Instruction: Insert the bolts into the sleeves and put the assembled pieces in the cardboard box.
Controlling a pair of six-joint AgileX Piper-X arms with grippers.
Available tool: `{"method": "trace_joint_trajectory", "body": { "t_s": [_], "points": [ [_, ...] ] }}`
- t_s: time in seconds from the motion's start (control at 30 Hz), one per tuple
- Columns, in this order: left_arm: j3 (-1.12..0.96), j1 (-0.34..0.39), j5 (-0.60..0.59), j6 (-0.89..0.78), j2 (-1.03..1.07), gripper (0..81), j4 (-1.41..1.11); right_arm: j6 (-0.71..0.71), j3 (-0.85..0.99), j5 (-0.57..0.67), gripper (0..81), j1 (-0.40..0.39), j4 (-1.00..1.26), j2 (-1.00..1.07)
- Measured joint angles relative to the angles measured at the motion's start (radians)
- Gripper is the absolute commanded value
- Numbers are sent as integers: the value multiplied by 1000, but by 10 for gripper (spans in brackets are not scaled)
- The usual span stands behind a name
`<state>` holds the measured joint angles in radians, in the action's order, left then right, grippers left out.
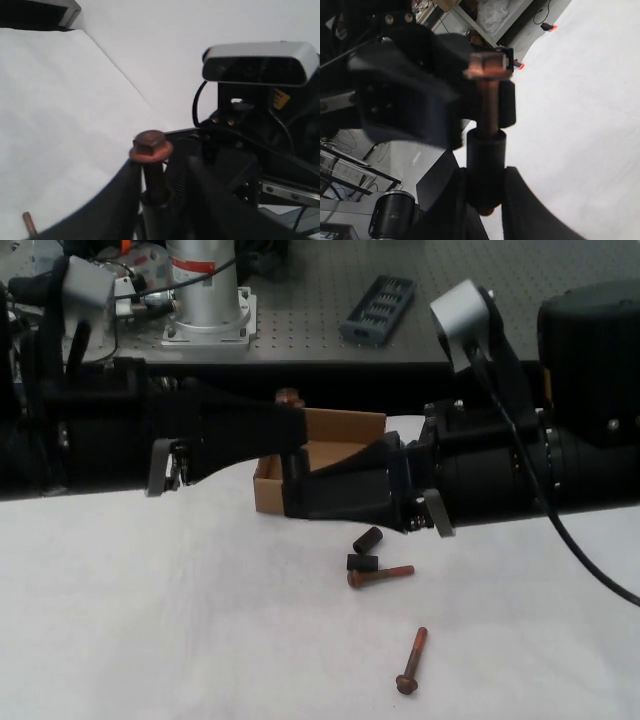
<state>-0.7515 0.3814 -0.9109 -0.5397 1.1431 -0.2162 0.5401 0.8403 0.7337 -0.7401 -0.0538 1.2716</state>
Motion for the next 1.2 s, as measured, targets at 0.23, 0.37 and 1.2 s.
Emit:
{"method": "trace_joint_trajectory", "body": {
  "t_s": [0.23,0.37,1.2],
  "points": [
    [3,0,-20,-27,0,519,-99,0,0,-5,28,3,-1,0],
    [3,0,1,-45,0,519,-154,0,0,-1,28,3,-1,0],
    [3,-157,369,204,-431,461,677,-112,547,-48,28,246,-167,630]
  ]
}}
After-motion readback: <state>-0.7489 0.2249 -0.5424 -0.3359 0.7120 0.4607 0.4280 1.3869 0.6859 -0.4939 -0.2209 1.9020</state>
